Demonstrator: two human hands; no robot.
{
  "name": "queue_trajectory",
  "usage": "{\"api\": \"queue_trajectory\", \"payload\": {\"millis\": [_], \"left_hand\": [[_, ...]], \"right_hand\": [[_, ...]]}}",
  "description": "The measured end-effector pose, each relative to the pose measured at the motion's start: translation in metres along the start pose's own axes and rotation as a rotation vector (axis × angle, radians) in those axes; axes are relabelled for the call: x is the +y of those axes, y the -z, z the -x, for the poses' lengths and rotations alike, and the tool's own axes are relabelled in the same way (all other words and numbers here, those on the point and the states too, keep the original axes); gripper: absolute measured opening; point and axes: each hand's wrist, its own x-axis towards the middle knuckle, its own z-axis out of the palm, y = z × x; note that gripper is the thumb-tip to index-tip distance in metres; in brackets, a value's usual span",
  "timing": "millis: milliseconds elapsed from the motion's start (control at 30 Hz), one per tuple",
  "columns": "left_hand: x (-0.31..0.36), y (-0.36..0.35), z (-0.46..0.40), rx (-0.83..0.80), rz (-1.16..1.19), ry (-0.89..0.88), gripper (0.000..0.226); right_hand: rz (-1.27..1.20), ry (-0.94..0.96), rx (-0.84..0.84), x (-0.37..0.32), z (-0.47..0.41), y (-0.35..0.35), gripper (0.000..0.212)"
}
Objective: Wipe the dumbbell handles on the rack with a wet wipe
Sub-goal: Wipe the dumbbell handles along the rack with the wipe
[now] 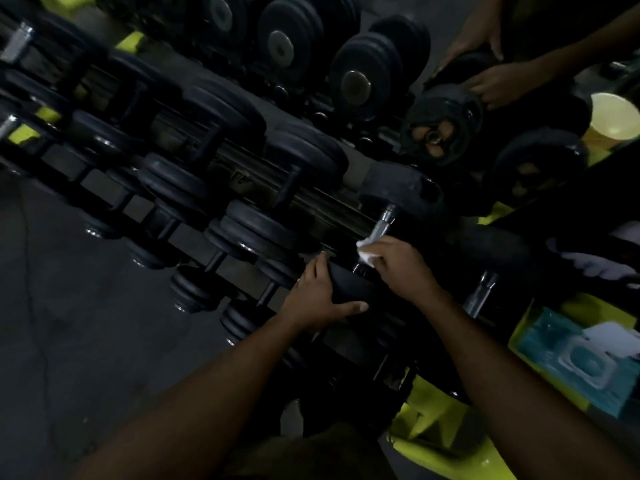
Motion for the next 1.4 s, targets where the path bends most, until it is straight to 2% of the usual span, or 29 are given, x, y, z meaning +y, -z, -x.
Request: {"api": "queue_trajectory", "payload": {"millis": [67,133,233,300,400,500,600,733,800,900,1000,1133,1200,1267,1400], "left_hand": [[0.002,-0.001,0.002,0.017,0.017,0.003,0.138],[0.002,-0.002,0.002,0.029,0.023,0.008,0.137],[0.0,-0.004,-0.002,0.015,0.027,0.031,0.139],[0.0,-0.005,-0.003,0.007,0.029,0.04,0.139],[0.002,-0.007,-0.003,0.022,0.001,0.063,0.14],[0.01,-0.009,-0.003,0.044,-0.067,0.14,0.147],[0.02,-0.016,0.0,0.088,-0.1,0.201,0.153],[0.024,-0.018,0.002,0.12,-0.067,0.214,0.156],[0.023,-0.016,0.002,0.117,-0.063,0.206,0.156],[0.024,-0.016,0.003,0.099,-0.049,0.205,0.155],[0.025,-0.015,0.003,0.101,-0.057,0.206,0.155],[0.024,-0.015,0.004,0.09,-0.059,0.206,0.154],[0.025,-0.014,0.004,0.086,-0.06,0.206,0.154],[0.024,-0.014,0.004,0.082,-0.061,0.206,0.154],[0.024,-0.015,0.004,0.08,-0.057,0.217,0.155]], "right_hand": [[-0.012,-0.084,0.178,0.0,-0.004,0.001,0.034],[-0.013,-0.112,0.228,-0.002,-0.004,0.0,0.032],[-0.056,0.033,-0.032,0.0,0.002,-0.006,0.024],[-0.144,0.027,-0.168,0.003,0.005,-0.002,0.02],[-0.223,-0.131,-0.179,0.007,0.007,0.007,0.016],[-0.282,-0.33,-0.149,0.01,0.003,0.004,0.023],[-0.501,-0.574,-0.104,0.015,-0.002,-0.014,0.023],[-0.7,-0.773,-0.003,0.018,-0.003,-0.033,0.009],[-0.888,-0.86,-0.01,0.02,-0.01,-0.038,0.018],[-1.217,-0.912,0.07,0.017,-0.019,-0.035,0.037],[-1.584,-0.905,0.287,0.016,-0.025,-0.021,0.039],[-1.792,-0.856,0.453,0.021,-0.025,-0.013,0.028],[-1.733,-0.814,0.496,0.018,-0.022,-0.017,0.022],[-1.542,-0.747,0.49,0.012,-0.018,-0.024,0.026],[-0.928,-0.639,0.583,0.0,-0.014,-0.03,0.033]]}}
